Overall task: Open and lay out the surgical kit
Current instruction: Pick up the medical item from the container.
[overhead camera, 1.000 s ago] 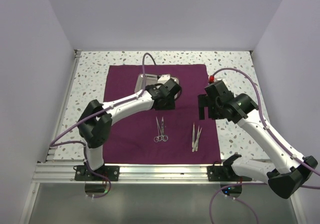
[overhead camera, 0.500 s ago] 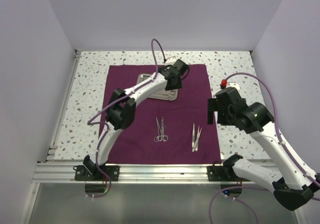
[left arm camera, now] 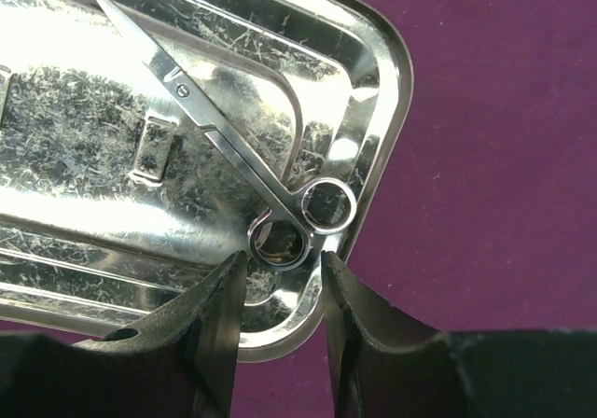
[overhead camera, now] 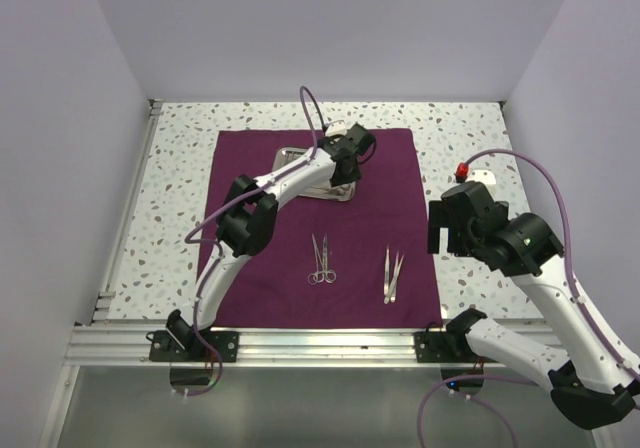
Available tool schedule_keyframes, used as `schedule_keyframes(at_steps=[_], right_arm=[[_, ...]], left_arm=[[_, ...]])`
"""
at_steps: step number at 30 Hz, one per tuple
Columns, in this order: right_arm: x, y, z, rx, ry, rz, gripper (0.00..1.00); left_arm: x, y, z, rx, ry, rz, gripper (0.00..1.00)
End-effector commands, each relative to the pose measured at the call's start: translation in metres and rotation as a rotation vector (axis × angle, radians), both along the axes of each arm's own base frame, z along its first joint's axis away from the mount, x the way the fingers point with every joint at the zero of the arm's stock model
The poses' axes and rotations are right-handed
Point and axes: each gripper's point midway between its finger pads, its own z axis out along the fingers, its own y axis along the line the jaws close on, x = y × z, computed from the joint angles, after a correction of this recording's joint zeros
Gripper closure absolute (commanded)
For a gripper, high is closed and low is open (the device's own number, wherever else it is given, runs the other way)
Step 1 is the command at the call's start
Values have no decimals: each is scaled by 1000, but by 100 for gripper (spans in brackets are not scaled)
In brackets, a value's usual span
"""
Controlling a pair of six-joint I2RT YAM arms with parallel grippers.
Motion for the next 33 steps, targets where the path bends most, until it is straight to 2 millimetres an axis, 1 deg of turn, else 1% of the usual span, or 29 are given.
schedule_keyframes(at_steps=[1, 6, 8, 10, 11, 12, 15, 19, 24, 27, 28, 31, 33], right_arm=[[-5, -10, 6, -31, -8, -24, 1], [-1, -9, 6, -43, -10, -14, 2], [-1, -9, 6, -47, -9, -11, 1], [1, -9, 7, -52, -10, -4, 2], [1, -9, 7, -54, -12, -2, 2], [2, -8, 7, -55, -10, -1, 2], [4, -7, 7, -59, -9, 6, 2], [7, -6, 7, -71, -8, 16, 1], [9, -5, 7, -76, -9, 21, 2], [11, -5, 7, -81, -14, 24, 2], [13, -4, 7, -83, -13, 26, 2], [15, -3, 6, -83, -14, 29, 2], [16, -2, 5, -90, -9, 34, 2]], left_arm=[[23, -10, 25, -76, -86, 44, 59], [24, -13, 12, -86, -68, 38, 60], [26, -14, 11, -88, -72, 41, 60], [29, -15, 6, -88, -73, 39, 60], [31, -16, 8, -94, -77, 41, 60], [32, -15, 2, -86, -70, 40, 60], [34, -19, 0, -88, -71, 35, 61], [34, -17, -9, -68, -62, 37, 61], [30, -3, -17, -20, -30, 52, 63], [29, 12, -23, 16, -4, 67, 64], [26, 17, -27, 31, 18, 70, 65], [20, 27, -45, 41, 84, 74, 71], [12, 35, -56, 72, 124, 78, 75]])
